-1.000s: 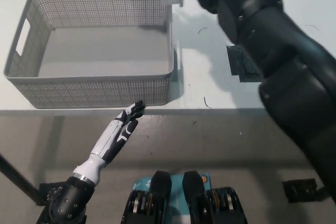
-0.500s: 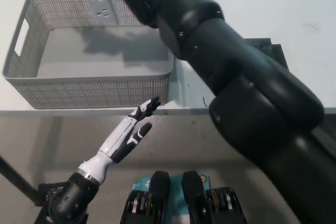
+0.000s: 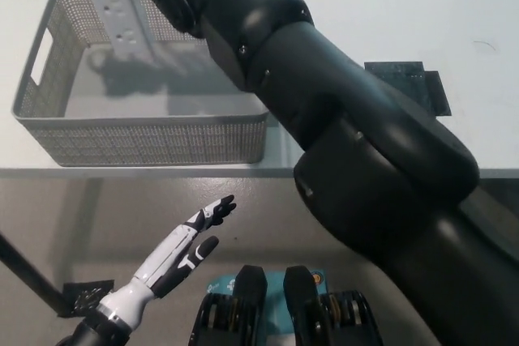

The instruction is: Use the right hand to pick up a power strip and put it into a container on the left side

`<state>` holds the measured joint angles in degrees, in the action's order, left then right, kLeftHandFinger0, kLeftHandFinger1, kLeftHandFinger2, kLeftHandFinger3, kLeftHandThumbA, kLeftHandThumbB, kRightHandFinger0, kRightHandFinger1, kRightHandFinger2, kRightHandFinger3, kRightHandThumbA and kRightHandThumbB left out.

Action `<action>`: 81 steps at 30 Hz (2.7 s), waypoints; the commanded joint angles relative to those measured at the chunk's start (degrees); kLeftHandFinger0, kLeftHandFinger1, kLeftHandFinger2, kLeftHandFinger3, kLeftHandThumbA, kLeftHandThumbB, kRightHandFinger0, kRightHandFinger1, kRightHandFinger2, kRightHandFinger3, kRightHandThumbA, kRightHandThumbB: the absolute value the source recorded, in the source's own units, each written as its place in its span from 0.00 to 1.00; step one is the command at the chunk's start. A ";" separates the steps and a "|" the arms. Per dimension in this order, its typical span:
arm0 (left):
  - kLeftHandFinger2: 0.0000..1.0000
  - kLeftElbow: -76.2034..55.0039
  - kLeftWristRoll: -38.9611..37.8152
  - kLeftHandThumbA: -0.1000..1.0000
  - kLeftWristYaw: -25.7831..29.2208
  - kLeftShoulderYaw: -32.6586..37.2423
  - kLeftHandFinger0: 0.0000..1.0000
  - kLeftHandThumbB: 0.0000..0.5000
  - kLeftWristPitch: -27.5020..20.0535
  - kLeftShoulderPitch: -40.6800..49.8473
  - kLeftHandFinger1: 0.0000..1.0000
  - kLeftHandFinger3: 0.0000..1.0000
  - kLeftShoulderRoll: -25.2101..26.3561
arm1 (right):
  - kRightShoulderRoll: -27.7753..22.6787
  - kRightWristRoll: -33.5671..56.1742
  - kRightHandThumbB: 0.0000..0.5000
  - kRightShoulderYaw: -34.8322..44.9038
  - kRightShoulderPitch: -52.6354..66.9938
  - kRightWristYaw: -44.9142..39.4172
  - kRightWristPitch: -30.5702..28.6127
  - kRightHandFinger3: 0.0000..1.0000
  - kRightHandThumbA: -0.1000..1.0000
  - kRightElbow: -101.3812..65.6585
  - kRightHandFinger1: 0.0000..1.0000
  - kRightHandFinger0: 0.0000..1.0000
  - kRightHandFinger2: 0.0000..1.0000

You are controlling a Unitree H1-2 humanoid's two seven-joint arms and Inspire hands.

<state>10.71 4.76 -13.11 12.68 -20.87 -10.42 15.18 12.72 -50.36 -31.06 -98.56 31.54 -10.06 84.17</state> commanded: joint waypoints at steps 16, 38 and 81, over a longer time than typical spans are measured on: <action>1.00 -1.08 -2.81 1.00 -4.60 -0.35 1.00 0.56 -1.66 -3.79 1.00 1.00 1.41 | -6.94 9.59 0.95 6.21 -7.67 -43.84 14.27 1.00 0.79 -0.05 1.00 1.00 1.00; 1.00 -0.67 -1.88 1.00 -6.81 0.36 1.00 0.58 -0.44 -8.15 1.00 1.00 1.62 | -9.21 12.65 1.00 8.37 -3.93 -77.77 17.60 1.00 0.68 0.68 1.00 1.00 1.00; 1.00 -0.49 -0.84 1.00 3.41 -7.22 1.00 0.39 -1.01 -9.37 1.00 1.00 -3.25 | -5.27 56.52 0.39 41.25 92.52 -53.49 -7.95 1.00 0.97 -107.41 0.73 0.66 0.99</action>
<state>12.12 4.97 -16.95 12.14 -20.09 -13.98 13.56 -6.59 -21.02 9.47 -38.60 -31.90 8.10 28.32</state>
